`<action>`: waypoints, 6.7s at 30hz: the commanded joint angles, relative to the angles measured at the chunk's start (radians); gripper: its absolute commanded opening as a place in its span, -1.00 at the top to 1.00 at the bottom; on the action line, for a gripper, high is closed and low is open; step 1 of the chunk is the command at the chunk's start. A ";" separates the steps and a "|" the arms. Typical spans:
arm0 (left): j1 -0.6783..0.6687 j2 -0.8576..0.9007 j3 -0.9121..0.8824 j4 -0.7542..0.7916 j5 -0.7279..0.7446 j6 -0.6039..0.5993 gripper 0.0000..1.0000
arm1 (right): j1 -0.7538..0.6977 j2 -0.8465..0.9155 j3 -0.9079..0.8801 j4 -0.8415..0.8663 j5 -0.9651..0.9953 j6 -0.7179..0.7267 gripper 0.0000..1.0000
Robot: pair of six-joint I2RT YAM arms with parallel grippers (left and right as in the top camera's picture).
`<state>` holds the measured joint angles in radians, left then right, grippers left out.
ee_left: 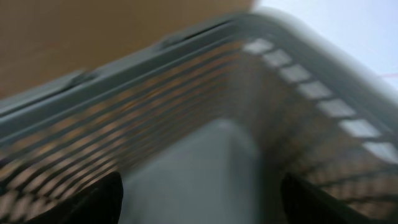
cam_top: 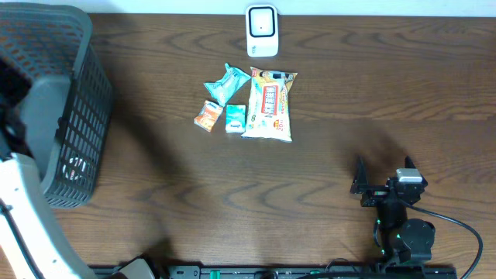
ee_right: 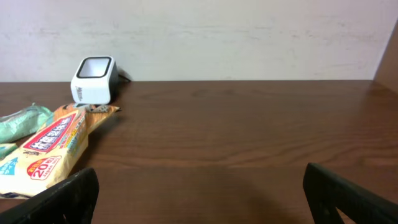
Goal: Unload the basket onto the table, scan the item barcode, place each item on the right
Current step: 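Carry the orange tissue box out and drop it near the other items, then lower the left gripper into the basket and grasp the dark green Zam-Buk tin, then carry the Zam-Buk tin out and drop it right of the yellow bag, then withdraw the left gripper and park it beside the basket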
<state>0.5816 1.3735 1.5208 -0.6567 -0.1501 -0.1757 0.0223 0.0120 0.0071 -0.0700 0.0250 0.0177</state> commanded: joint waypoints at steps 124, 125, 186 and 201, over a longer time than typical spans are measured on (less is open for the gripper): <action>-0.594 0.000 -0.005 0.169 0.654 -0.417 -0.09 | 0.004 -0.006 -0.002 -0.004 -0.001 0.011 -0.98; -0.624 0.026 -0.005 0.172 0.654 -0.409 -0.09 | 0.004 -0.006 -0.002 -0.004 -0.001 0.011 -0.99; -1.064 0.296 -0.006 0.115 0.444 -0.132 -0.53 | 0.004 -0.006 -0.002 -0.004 -0.001 0.011 -0.98; -0.921 0.093 -0.014 -0.501 -0.012 -0.220 -0.95 | 0.004 -0.006 -0.002 -0.004 -0.001 0.011 -0.99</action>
<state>-0.3443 1.4590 1.5040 -1.1511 -0.1062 -0.3183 0.0227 0.0120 0.0071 -0.0704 0.0246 0.0181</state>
